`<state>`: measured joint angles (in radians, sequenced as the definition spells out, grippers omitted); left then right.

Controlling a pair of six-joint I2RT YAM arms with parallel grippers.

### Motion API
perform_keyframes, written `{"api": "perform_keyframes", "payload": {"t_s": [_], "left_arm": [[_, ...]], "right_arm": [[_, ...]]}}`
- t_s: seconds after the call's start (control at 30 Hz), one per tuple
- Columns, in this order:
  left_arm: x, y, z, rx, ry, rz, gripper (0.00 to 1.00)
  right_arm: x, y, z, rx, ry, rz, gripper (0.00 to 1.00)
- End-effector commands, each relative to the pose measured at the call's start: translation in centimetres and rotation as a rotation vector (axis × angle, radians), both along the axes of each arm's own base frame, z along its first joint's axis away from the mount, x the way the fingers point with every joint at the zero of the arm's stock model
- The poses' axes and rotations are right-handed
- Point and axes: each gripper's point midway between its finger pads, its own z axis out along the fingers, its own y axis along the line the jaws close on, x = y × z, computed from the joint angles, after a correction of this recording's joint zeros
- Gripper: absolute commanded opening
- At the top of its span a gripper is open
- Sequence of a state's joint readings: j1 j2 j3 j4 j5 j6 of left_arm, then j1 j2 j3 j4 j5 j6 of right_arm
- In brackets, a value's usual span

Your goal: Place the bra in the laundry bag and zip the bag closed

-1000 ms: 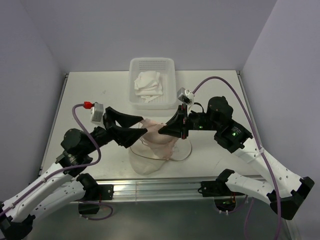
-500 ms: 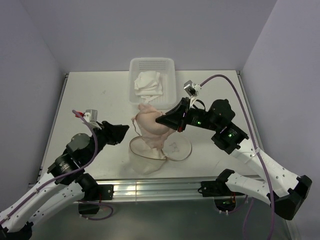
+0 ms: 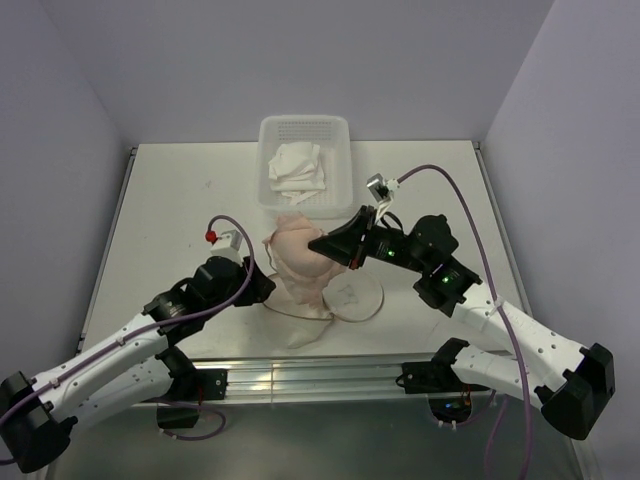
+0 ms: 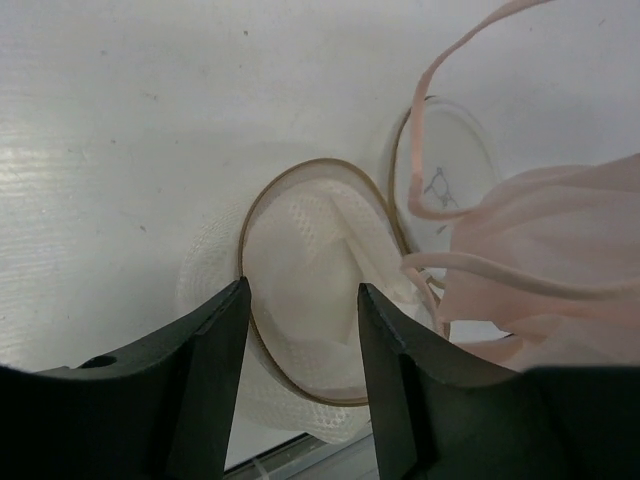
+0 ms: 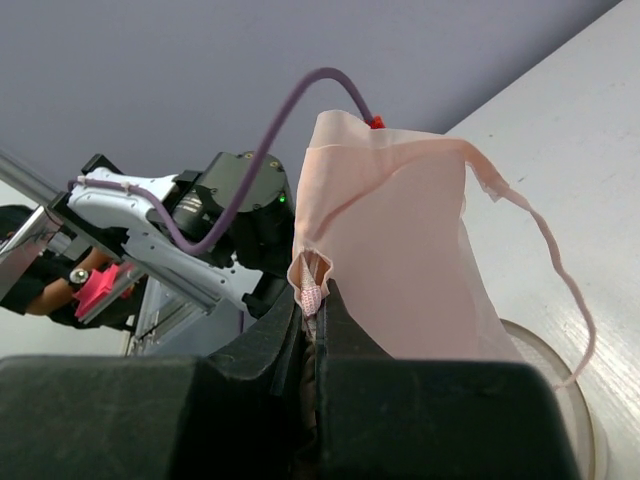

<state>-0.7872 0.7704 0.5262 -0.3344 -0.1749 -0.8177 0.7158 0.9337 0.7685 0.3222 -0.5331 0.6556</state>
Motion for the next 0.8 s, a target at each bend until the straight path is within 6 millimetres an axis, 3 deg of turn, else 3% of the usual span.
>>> {"api": "perform_keyframes", "payload": {"t_s": [0.0, 0.33, 0.4, 0.57, 0.7, 0.77], "left_arm": [[0.1, -1.3, 0.2, -0.044, 0.006, -0.028, 0.52], [0.2, -1.2, -1.3, -0.021, 0.024, -0.021, 0.39], [0.2, -0.8, -1.4, -0.004, 0.025, -0.009, 0.42], [0.4, 0.6, -0.8, 0.014, -0.002, 0.047, 0.61], [0.4, 1.9, 0.6, -0.004, -0.053, 0.093, 0.60], [0.2, 1.9, 0.1, -0.006, -0.042, 0.090, 0.56]], "right_arm": [[-0.6, 0.0, 1.8, 0.071, -0.064, 0.008, 0.00], [-2.7, 0.5, -0.1, 0.061, -0.058, 0.129, 0.00], [-3.0, 0.4, -0.2, 0.072, -0.064, 0.136, 0.00], [-3.6, 0.3, -0.1, 0.070, -0.084, 0.164, 0.00], [-3.5, 0.3, 0.1, 0.090, -0.085, 0.158, 0.00], [-3.6, 0.3, 0.0, 0.098, -0.075, 0.157, 0.00]]}}
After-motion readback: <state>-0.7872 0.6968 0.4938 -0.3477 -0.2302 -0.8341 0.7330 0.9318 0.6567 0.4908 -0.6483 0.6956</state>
